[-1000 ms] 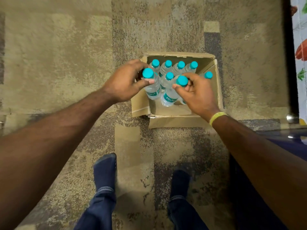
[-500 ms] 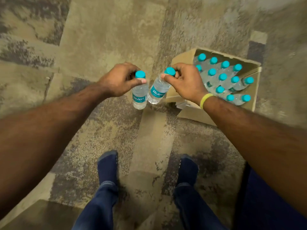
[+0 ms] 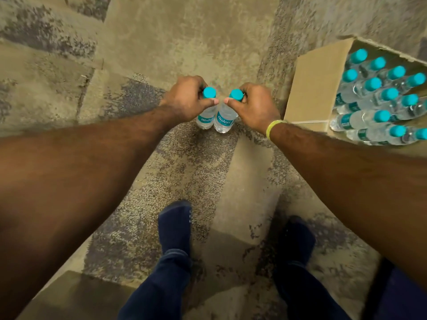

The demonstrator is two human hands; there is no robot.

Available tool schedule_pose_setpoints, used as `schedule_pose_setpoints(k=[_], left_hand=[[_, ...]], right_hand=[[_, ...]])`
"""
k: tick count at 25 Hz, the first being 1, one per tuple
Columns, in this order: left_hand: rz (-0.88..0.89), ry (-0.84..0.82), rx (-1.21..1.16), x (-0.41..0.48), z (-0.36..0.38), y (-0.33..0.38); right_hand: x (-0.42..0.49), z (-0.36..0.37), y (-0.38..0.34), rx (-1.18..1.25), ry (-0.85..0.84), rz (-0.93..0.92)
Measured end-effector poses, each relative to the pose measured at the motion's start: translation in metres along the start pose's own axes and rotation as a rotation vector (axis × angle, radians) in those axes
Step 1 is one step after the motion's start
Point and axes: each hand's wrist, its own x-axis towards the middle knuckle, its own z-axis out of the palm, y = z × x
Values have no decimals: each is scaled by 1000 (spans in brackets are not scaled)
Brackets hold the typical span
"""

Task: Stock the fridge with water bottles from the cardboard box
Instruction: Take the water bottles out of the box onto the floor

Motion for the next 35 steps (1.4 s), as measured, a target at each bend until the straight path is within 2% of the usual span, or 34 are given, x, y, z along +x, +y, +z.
schedule_pose_setpoints(k=[9,16,21,28,35], left_hand=[[23,23,20,-2,9,-13],[40,-64,201,-16,7,-15],[29,-31,325,-22,-4,0],[238,-64,420,-5,20,105],[425,-158,413,37,114,239]], right_hand=[[11,25,6,-15,22,16],[-8,24,11,7,-58,44],[-32,-5,17,54,-83,72],[-79,-101,90,27,83,195],[-98,-179,191,-103,227,376]])
